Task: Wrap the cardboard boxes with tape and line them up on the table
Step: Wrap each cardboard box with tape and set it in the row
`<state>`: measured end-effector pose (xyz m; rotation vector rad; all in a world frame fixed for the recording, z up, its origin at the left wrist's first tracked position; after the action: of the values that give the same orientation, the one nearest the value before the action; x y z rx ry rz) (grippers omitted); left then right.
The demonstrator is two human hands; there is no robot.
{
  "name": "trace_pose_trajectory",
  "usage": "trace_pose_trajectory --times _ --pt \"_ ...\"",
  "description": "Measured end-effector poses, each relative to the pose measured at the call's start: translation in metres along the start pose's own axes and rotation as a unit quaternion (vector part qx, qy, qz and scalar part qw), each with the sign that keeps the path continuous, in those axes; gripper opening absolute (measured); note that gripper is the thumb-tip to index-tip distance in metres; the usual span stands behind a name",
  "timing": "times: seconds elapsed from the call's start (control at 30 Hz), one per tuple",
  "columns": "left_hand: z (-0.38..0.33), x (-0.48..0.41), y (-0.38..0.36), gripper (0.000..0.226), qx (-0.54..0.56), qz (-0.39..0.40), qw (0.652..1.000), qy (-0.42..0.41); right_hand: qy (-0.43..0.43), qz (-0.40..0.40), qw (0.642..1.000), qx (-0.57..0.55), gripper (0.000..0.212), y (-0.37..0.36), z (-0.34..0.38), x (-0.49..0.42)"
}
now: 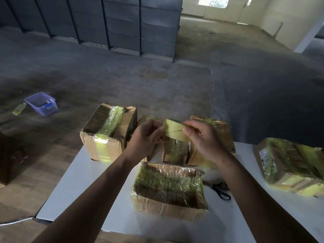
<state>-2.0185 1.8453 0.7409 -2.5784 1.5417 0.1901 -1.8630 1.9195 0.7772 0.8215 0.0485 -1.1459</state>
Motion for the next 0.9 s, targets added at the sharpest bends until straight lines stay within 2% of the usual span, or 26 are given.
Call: trace_pose_trajectory --times 0.13,0.2,0.33,0.47,0.67,0.8,0.9 --pt "0.004 0.003 0.002 0.040 -0.011 -0.015 0.999 0.045 0.024 0.004 0.999 0.025 0.024 -0.001 0.006 -0.001" --pt "0.009 0.003 0.002 0.046 0.003 -0.019 0.996 0.090 0.032 0.009 0.999 0.038 0.026 -0.003 0.007 -0.001" --pt "0.015 0.003 0.001 0.045 0.049 0.020 0.986 0.158 0.028 0.040 0.998 0.038 0.028 -0.006 0.007 0.001" --pt "0.017 0.005 0.004 0.046 0.058 0.042 0.983 0.172 0.011 0.065 0.998 0.021 0.028 -0.006 0.007 0.002" --pt "0.016 0.004 0.006 0.049 -0.070 0.073 0.987 0.122 0.007 0.076 0.997 0.025 0.026 -0.006 0.004 0.004" --pt "0.018 0.005 0.004 0.031 -0.147 0.142 0.968 0.146 -0.030 0.108 0.994 -0.015 0.020 -0.011 0.005 0.007" --pt "0.016 0.008 0.002 0.022 -0.139 0.152 0.966 0.154 -0.056 0.122 0.990 -0.049 0.017 -0.012 0.008 0.008"
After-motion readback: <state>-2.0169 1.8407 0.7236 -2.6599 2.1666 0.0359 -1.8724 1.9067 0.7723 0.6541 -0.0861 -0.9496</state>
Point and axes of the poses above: each hand's wrist, its own x-axis away from the middle knuckle, its own y-axis out of the back of the hand, z = x × y, the point moved 6 cm from there along -x, towards the middle knuckle, and after that the axes turned 12 degrees about -z, right-handed, at the moved point
